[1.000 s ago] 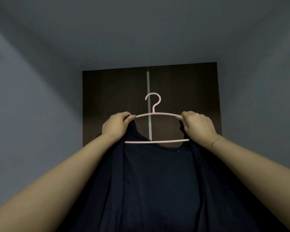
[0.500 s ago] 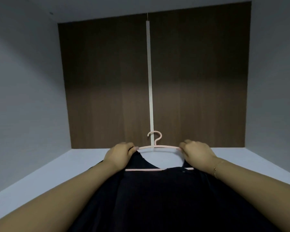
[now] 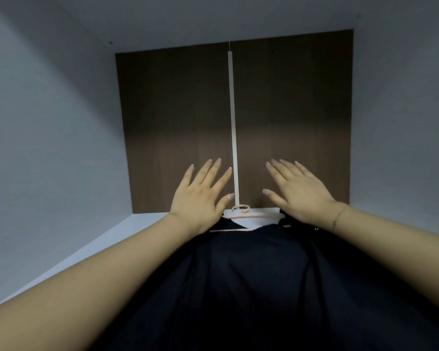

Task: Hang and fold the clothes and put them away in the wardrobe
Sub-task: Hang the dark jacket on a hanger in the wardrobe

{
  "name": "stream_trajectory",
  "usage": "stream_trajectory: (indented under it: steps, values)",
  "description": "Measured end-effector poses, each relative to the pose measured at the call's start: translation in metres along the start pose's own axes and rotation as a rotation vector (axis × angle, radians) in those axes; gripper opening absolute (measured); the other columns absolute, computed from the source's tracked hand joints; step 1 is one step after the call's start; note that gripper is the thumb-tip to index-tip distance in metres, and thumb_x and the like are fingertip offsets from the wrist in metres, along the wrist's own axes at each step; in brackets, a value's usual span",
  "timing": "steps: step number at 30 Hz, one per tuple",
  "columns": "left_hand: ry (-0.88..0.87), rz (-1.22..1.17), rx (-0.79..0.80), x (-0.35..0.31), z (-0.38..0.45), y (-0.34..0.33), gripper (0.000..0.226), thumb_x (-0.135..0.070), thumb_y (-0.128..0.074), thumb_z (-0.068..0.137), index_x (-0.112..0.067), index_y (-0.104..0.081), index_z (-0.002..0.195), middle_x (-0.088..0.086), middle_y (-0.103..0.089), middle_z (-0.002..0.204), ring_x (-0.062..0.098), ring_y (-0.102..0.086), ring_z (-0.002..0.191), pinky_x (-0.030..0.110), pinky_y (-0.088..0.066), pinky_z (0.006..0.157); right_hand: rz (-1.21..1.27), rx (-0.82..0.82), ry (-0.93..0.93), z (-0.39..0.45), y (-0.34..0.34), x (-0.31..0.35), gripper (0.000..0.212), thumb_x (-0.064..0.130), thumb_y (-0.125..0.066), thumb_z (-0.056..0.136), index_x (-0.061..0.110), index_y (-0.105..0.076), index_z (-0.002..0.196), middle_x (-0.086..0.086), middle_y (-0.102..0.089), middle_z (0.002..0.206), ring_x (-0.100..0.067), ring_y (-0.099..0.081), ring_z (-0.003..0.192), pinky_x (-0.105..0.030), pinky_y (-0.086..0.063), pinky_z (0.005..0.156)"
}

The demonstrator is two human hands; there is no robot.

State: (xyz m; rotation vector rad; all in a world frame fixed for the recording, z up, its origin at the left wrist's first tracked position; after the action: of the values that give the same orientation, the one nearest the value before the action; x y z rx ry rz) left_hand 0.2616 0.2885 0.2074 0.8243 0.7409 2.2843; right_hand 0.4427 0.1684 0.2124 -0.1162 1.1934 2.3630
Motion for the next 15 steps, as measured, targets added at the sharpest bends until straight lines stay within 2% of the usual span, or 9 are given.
stream_trajectory:
  steps: [3,5,8,11,15]
  values:
    - [0.004,0.027,-0.060,0.001,-0.047,0.048,0.063,-0.056,-0.009,0.098,-0.031,0.000,0.156,0.001,0.009,0.164,0.018,0.010,0.150,0.047,0.006,0.120,0.031,-0.007,-0.020,-0.051,0.044,0.018,0.070,0.059,-0.014,0.097,0.023,-0.003,0.157,0.002,-0.004,0.164,-0.014,0.001,0.150,-0.035,0.002,0.121]
    - [-0.027,0.044,-0.151,-0.003,-0.085,0.080,0.062,-0.055,-0.010,0.099,-0.030,-0.005,0.156,0.003,0.003,0.164,0.021,0.004,0.151,0.050,0.001,0.121,0.035,0.007,-0.046,-0.091,0.071,0.032,0.070,0.062,-0.011,0.095,0.028,-0.005,0.156,0.005,-0.003,0.164,-0.013,0.004,0.150,-0.036,0.002,0.121]
    - [-0.030,-0.062,-0.239,-0.017,-0.143,0.112,0.061,-0.053,-0.014,0.100,-0.029,-0.013,0.156,0.005,-0.009,0.164,0.022,-0.006,0.151,0.051,-0.009,0.120,0.107,-0.021,-0.101,-0.156,0.102,0.057,0.070,0.063,-0.010,0.094,0.030,-0.008,0.156,0.005,-0.003,0.164,-0.012,0.004,0.150,-0.036,0.001,0.122]
    - [-0.040,-0.151,-0.203,-0.040,-0.201,0.128,0.058,-0.052,-0.014,0.102,-0.030,-0.014,0.156,0.004,-0.010,0.164,0.021,-0.007,0.151,0.051,-0.010,0.121,0.134,-0.008,-0.127,-0.221,0.122,0.089,0.066,0.060,-0.015,0.098,0.030,-0.008,0.156,0.004,-0.004,0.164,-0.013,0.004,0.150,-0.037,0.000,0.123]
    - [0.033,-0.290,-0.120,-0.062,-0.267,0.134,0.057,-0.049,-0.014,0.102,-0.031,-0.010,0.156,0.001,-0.007,0.164,0.019,-0.005,0.151,0.049,-0.010,0.121,0.070,-0.007,-0.146,-0.288,0.128,0.124,0.061,0.054,-0.019,0.103,0.027,-0.008,0.156,0.000,-0.005,0.164,-0.016,0.002,0.151,-0.041,-0.003,0.123]
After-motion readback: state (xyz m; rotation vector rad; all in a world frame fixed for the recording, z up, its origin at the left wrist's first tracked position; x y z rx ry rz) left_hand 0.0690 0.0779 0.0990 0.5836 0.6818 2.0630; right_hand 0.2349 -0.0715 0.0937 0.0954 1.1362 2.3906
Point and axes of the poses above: each hand's wrist, its own z-axis towards the middle knuckle, its own y-axis out of the back of the hand, x = y × z, the point moved 4 cm from there along z, towards the middle knuckle
